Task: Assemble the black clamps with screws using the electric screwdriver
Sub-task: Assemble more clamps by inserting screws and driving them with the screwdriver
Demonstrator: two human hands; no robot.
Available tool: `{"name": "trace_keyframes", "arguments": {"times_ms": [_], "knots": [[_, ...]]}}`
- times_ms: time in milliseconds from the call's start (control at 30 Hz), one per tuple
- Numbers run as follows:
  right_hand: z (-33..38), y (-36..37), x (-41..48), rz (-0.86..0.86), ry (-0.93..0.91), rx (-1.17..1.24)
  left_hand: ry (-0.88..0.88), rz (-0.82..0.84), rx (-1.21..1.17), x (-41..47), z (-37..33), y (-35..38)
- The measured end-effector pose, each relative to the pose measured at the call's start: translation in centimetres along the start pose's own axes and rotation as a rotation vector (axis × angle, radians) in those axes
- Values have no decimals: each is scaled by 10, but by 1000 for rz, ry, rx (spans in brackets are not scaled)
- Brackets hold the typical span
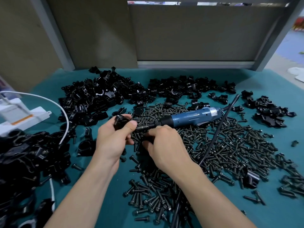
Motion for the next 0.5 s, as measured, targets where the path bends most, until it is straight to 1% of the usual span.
{"name": "trace_keyframes", "arguments": {"times_ms": [133, 267, 333, 400, 433, 500], "knots": [[4, 1, 3, 10, 3, -1, 24, 22, 66, -3, 0, 5], [0, -2, 0, 22, 15, 70, 44, 32, 112, -7, -2, 8], [2, -3, -3, 12, -37, 42, 49, 43, 116, -8, -3, 9], [7, 0, -5, 11, -99, -51, 52, 47, 117, -9, -3, 11], [9, 3, -5, 19, -113, -91, 52, 48, 120, -9, -3, 11], [8, 5, -3, 23, -87, -59, 53, 47, 131, -10, -3, 11]]}}
Point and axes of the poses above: each hand's wrist, its own x-axis towards the middle knuckle, its own y-axis out of the palm, z = x × y, the point moved 6 cm from there along x, towards the middle knuckle, and after that the axes turned 11 degrees about -y, right-handed, at the moved point
